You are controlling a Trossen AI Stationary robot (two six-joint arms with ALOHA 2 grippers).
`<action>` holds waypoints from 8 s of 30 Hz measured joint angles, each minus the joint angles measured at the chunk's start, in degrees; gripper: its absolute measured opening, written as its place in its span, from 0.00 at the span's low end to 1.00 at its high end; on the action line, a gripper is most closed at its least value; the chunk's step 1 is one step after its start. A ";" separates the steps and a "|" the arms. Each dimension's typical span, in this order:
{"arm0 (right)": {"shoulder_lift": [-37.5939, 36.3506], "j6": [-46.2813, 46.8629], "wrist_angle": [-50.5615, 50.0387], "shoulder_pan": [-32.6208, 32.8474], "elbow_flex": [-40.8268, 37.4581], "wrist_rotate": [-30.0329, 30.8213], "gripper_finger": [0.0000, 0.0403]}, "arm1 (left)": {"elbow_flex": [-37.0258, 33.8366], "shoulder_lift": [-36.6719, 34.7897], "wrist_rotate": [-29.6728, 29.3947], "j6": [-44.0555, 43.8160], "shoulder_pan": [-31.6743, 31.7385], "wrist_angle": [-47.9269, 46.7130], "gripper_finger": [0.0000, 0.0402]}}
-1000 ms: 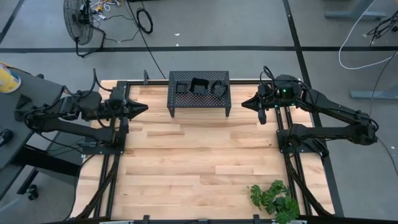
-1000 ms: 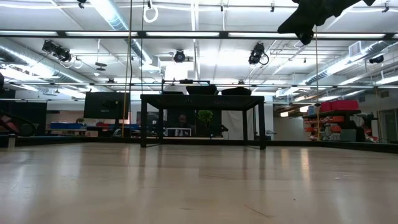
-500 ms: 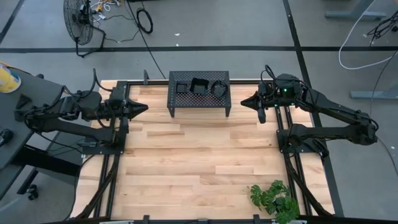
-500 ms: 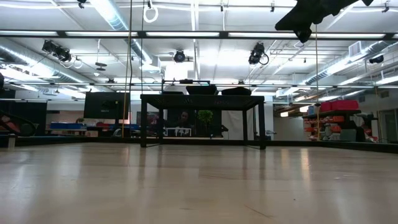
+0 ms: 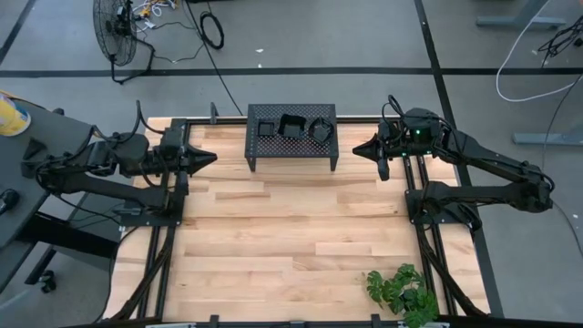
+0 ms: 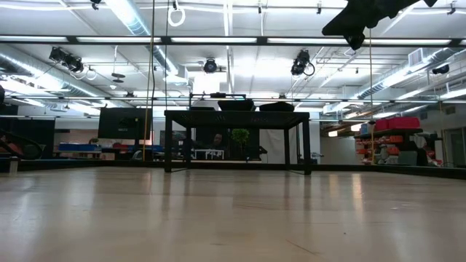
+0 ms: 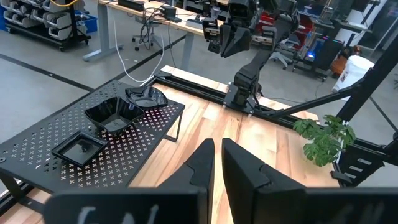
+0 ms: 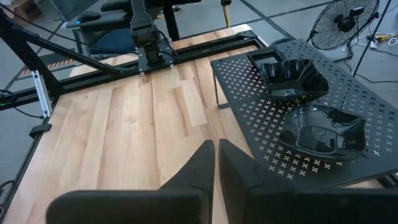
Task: Pick & Place Mini shaped plates
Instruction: Return to Home Position
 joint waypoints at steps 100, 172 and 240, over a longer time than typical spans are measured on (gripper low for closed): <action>-14.91 4.46 74.71 23.56 -50.71 -2.05 0.07 | 0.00 0.01 0.00 0.00 -0.01 0.09 0.09; -45.08 -3.19 29.90 29.03 -50.62 19.69 0.07 | 0.00 0.00 0.01 0.00 0.00 0.09 0.09; -45.05 -3.02 30.10 29.05 -50.62 19.57 0.07 | -34.71 -15.99 6.16 13.58 0.05 36.08 0.09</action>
